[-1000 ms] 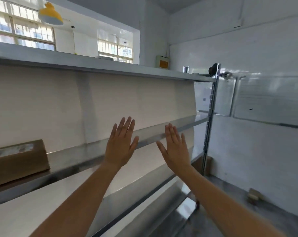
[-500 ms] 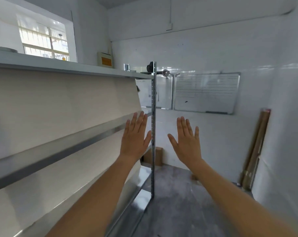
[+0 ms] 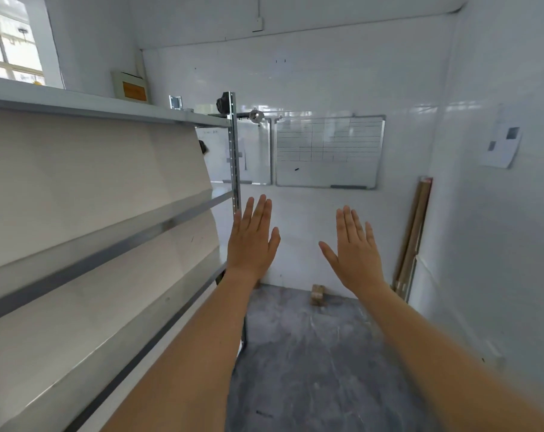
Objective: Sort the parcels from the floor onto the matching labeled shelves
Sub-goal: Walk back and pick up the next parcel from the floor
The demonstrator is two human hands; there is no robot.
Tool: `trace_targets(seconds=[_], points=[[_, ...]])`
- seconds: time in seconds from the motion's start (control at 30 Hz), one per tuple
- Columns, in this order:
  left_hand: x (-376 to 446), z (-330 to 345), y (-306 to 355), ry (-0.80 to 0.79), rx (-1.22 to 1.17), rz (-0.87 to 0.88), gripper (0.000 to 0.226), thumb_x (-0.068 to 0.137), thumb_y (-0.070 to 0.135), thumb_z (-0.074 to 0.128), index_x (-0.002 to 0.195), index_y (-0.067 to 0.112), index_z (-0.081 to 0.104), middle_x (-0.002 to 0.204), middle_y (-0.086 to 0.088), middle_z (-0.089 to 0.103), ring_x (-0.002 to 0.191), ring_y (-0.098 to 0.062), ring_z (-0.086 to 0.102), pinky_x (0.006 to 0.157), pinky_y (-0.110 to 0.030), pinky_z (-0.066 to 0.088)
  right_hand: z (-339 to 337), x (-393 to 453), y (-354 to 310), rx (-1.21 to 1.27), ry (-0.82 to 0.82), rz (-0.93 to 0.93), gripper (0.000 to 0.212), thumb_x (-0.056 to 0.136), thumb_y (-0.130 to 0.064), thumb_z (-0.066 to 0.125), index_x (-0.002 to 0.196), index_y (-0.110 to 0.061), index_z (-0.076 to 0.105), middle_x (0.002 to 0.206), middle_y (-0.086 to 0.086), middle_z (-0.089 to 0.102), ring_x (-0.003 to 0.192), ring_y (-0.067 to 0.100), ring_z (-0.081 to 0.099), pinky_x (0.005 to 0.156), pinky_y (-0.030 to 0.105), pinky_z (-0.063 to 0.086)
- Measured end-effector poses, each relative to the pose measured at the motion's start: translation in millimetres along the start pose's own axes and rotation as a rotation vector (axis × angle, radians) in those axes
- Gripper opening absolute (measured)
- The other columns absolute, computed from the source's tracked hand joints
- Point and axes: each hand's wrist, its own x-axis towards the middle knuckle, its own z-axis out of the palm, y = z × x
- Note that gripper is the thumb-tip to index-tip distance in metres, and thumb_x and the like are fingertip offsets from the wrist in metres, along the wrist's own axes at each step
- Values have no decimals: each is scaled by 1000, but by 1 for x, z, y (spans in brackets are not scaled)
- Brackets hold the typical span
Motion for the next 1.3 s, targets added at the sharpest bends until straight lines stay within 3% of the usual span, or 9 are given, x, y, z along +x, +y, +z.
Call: trace_targets(seconds=[0.13, 0.53, 0.83, 1.3], points=[[13, 26, -5, -40, -60, -52, 61, 105, 38, 23, 158, 15, 2, 166, -2, -3, 153, -20, -9, 124, -39, -5, 22, 5, 7, -3, -40, 45, 83, 103, -54, 32, 159, -1, 0, 169, 17, 2, 157, 29, 2, 123, 39, -4], [67, 107, -84, -218, -85, 25, 67, 105, 47, 20, 157, 13, -5, 166, -2, -11, 152, -18, -15, 124, -38, -7, 85, 64, -18, -41, -136, 129, 84, 105, -54, 29, 159, 1, -4, 169, 18, -2, 157, 28, -3, 121, 34, -8], [116, 177, -62, -301, -137, 76, 67, 104, 48, 15, 157, 14, -8, 165, -2, -13, 151, -17, -17, 123, -37, -11, 137, 92, 29, -59, -218, 160, 83, 105, -53, 30, 159, 0, -2, 169, 17, -1, 158, 27, -2, 124, 36, -5], [224, 282, -14, -300, -141, 89, 67, 104, 49, 15, 157, 14, -6, 165, -1, -11, 152, -17, -15, 123, -37, -9, 209, 186, 131, -37, -220, 175, 83, 105, -54, 29, 160, 0, -1, 170, 16, 1, 158, 26, -1, 127, 38, 0]])
